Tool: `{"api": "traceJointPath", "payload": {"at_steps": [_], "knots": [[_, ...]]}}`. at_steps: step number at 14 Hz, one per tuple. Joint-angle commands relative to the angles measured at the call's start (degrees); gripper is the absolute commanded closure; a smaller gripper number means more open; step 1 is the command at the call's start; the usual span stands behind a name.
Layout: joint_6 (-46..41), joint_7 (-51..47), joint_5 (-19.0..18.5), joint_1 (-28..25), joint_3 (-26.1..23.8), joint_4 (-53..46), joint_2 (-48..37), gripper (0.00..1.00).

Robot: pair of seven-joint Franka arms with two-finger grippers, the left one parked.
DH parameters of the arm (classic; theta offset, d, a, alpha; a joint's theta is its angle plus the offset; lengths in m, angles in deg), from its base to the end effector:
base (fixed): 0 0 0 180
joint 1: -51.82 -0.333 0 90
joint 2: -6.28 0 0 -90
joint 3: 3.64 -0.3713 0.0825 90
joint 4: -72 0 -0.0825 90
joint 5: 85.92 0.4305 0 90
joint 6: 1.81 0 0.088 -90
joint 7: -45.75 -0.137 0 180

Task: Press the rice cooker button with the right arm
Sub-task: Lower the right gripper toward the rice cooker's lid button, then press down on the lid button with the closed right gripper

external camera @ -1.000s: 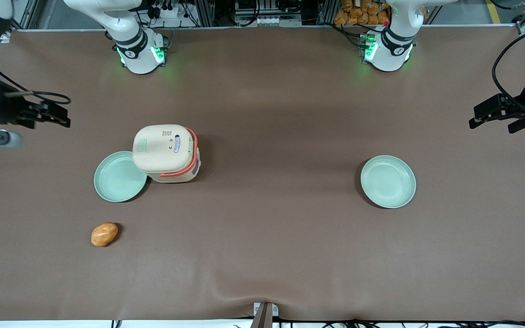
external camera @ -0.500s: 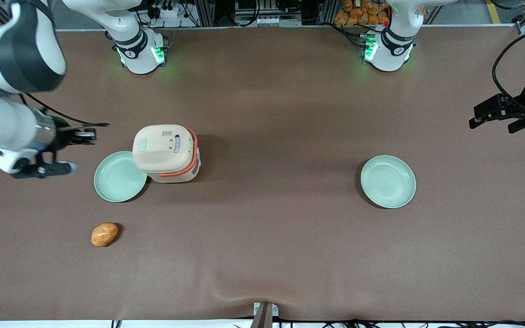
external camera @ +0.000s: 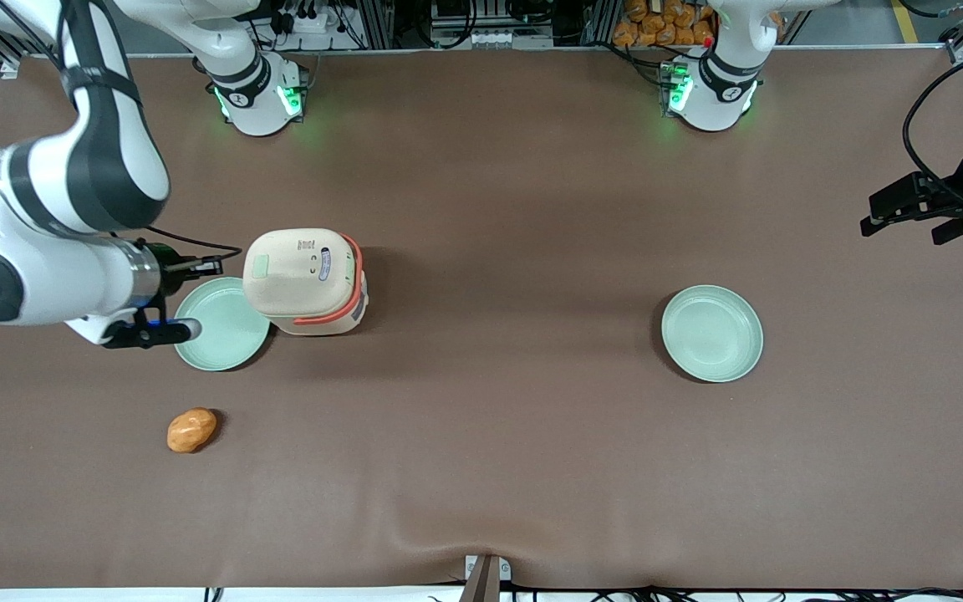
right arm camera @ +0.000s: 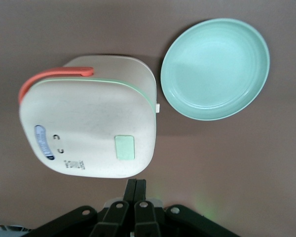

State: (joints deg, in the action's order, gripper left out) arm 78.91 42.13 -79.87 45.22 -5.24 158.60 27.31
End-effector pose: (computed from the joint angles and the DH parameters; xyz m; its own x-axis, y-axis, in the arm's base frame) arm 0.6536 0.1078 0.4372 0.8852 0.0842 -0.4575 0.0525 -0.9953 -0.0817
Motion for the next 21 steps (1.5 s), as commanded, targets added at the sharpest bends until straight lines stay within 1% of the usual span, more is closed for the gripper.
{"api": "traceJointPath", "payload": {"at_steps": [1, 8, 18, 21], "knots": [[0.49, -0.16, 0.81, -0.35, 0.10, 0.15, 2.68, 1.00], [1.64, 0.10, 0.89, -1.58, 0.10, 0.24, 7.26, 1.00], [-1.44, 0.10, 0.89, -2.37, 0.01, 1.21, 7.09, 1.00], [-1.62, 0.02, 1.69, -2.90, 0.10, 1.38, 7.17, 1.00]]}}
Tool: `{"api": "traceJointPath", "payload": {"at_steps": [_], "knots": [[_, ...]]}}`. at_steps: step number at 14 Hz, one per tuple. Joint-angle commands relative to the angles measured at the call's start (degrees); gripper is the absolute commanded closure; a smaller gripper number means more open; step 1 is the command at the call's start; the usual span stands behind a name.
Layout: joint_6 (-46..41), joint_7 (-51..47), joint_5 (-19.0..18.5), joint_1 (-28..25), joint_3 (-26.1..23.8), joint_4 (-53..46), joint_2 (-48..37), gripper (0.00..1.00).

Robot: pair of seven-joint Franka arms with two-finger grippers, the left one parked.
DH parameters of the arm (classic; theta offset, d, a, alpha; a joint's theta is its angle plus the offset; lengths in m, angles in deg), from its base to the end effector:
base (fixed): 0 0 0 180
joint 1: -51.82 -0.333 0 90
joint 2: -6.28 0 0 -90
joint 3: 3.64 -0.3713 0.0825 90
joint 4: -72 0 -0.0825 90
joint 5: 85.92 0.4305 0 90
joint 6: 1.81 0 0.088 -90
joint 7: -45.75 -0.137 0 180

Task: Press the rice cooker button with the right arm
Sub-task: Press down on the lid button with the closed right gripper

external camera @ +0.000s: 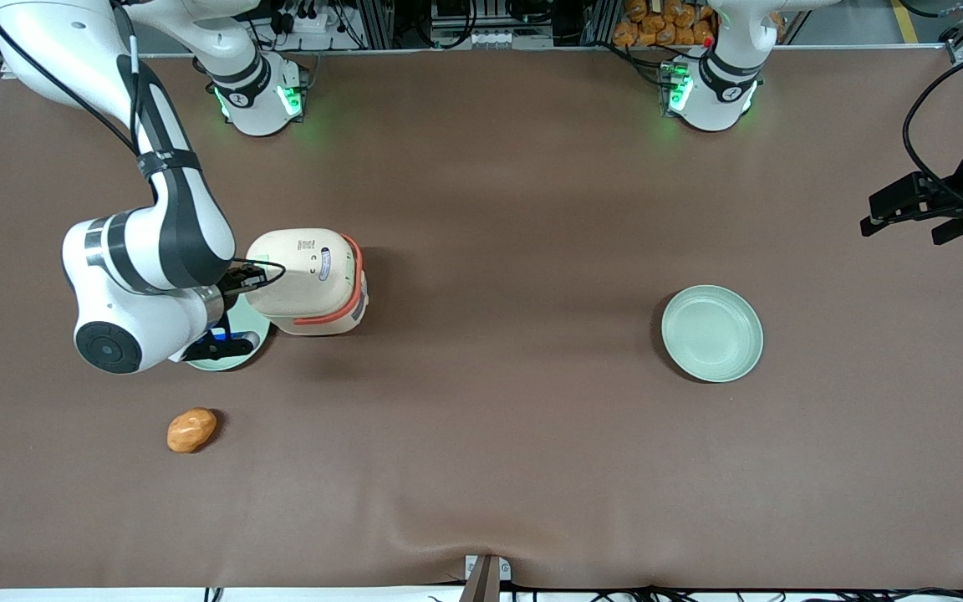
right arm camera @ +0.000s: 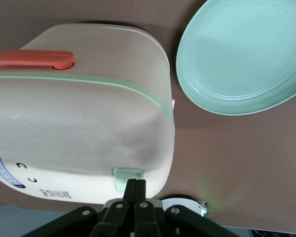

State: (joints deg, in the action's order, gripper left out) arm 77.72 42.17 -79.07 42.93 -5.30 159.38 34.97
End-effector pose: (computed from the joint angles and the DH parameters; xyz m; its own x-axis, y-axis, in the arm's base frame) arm 0.6492 0.1367 0.3429 0.7920 0.1120 -0.6001 0.0772 -0.9935 -0.0836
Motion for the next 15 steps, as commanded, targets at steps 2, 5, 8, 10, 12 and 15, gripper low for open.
{"api": "traceJointPath", "payload": {"at_steps": [2, 5, 8, 10, 12, 15], "knots": [[-0.26, 0.07, 0.88, -0.70, 0.16, 0.59, -0.39, 1.00], [0.35, 0.16, 0.88, -0.96, 0.16, 1.12, -0.13, 1.00], [1.23, 0.24, 0.88, -0.87, 0.16, 1.29, 0.31, 1.00], [1.76, 0.24, 0.79, -0.87, 0.16, 1.56, 0.57, 1.00], [2.98, 0.24, 0.79, -0.87, 0.16, 2.17, 0.66, 1.00], [5.19, 0.33, 0.71, -0.87, 0.16, 3.49, 0.66, 1.00]]}}
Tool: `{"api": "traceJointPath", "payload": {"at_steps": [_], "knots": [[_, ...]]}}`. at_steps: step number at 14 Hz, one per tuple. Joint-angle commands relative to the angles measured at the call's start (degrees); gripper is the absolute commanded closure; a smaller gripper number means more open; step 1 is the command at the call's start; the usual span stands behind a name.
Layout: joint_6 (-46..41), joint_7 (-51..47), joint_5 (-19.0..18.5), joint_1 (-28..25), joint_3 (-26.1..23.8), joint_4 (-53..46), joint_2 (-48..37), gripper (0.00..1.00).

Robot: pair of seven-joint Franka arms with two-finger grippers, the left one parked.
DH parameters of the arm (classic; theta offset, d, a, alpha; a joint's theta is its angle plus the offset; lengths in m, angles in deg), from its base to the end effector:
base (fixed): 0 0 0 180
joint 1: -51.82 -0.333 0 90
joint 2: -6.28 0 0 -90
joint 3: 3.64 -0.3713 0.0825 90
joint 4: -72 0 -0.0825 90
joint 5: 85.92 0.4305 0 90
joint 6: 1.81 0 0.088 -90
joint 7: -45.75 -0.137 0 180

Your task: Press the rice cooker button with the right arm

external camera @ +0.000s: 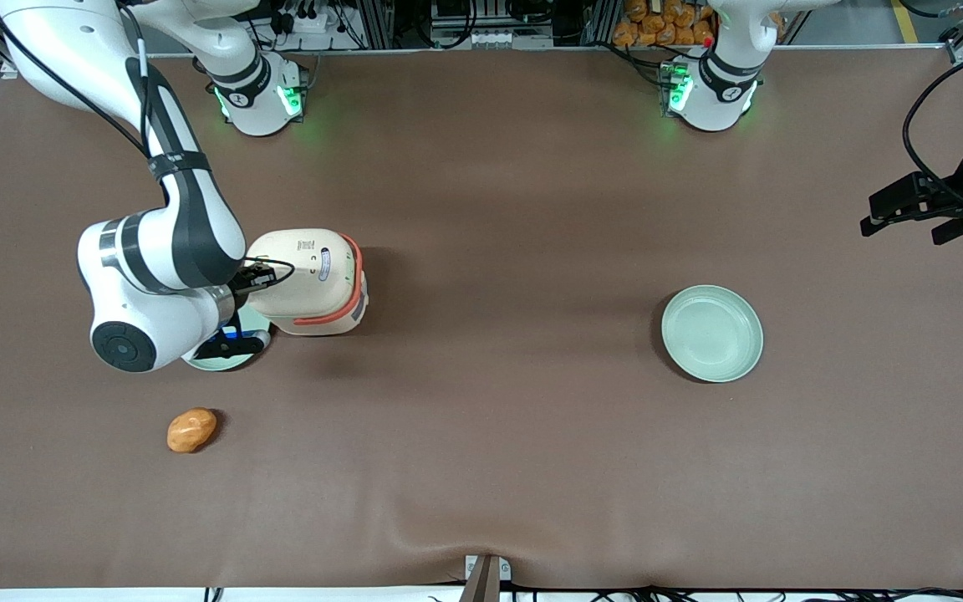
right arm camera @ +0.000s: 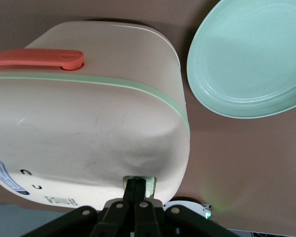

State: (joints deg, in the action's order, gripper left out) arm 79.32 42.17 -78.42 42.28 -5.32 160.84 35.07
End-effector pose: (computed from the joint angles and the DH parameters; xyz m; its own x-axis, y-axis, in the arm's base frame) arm 0.6447 0.1453 0.3312 0.7909 0.1199 -0.6001 0.0804 -0.9925 -0.0923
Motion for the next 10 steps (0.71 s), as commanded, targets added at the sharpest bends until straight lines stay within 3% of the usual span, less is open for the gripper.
{"api": "traceJointPath", "payload": {"at_steps": [1, 5, 6, 10], "knots": [[3.59, 0.33, -0.03, -0.13, 0.18, 2.04, 0.48, 1.00], [1.40, -0.19, 0.14, -0.04, 0.18, -0.15, -2.33, 1.00], [-0.35, -0.37, 0.14, -0.13, 0.18, -1.55, -3.30, 0.94], [-0.46, -0.37, -0.30, -0.13, 0.18, -6.82, -6.37, 0.33]]}}
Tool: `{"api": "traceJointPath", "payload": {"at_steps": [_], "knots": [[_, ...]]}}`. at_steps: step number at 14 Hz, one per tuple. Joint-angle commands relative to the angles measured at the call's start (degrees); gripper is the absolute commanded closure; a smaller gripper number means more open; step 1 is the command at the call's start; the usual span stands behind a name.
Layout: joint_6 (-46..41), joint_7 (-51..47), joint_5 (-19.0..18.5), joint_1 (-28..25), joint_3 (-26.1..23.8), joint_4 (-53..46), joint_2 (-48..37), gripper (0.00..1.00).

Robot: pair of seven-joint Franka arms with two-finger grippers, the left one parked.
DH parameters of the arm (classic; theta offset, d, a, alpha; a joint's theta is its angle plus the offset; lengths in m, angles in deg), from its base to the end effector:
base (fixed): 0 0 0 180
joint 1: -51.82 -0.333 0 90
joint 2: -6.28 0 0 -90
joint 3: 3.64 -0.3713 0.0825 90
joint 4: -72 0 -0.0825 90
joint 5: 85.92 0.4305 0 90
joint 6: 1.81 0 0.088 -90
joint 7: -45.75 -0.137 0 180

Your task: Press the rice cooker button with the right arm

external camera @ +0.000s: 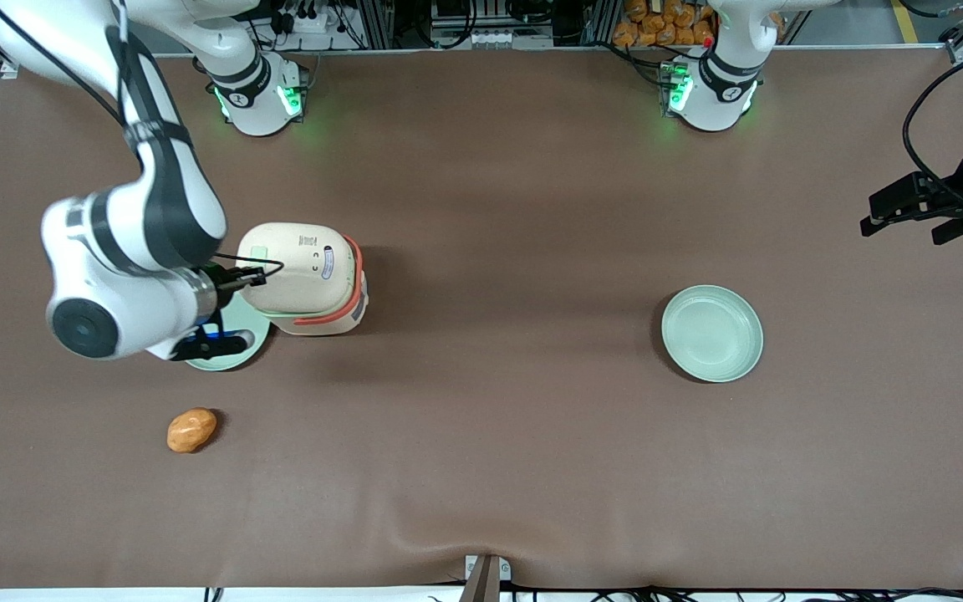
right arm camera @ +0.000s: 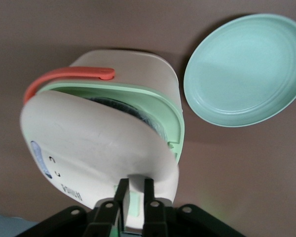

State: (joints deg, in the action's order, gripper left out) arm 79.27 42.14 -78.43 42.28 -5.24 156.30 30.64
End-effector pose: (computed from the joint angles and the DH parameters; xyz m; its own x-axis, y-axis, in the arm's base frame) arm 0.6616 0.1474 0.4170 0.8733 0.1322 -0.4689 0.0931 -0.9900 -0.1056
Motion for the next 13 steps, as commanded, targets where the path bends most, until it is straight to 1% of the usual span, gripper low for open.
{"api": "traceJointPath", "payload": {"at_steps": [1, 2, 3, 4, 5, 6, 10, 13], "knots": [[-0.40, -0.25, -0.28, 0.04, 0.11, -3.78, -2.56, 0.21], [-0.31, 0.27, -0.28, 0.31, 0.11, -4.83, -3.09, 0.13], [-0.13, 0.27, -0.28, 0.40, 0.11, -5.72, -3.53, 0.10], [0.56, -0.07, -0.28, 0.31, 0.11, -6.42, -4.31, 0.09], [1.79, -0.17, -0.63, 0.22, 0.11, -6.60, -5.37, 0.02], [3.28, -0.17, -0.72, 0.31, 0.19, -6.52, -6.59, 0.00], [4.00, 0.27, -2.22, 1.54, 0.19, -6.60, -12.92, 0.00], [3.91, 0.10, -3.09, 4.34, 0.28, -6.60, -17.05, 0.00]]}}
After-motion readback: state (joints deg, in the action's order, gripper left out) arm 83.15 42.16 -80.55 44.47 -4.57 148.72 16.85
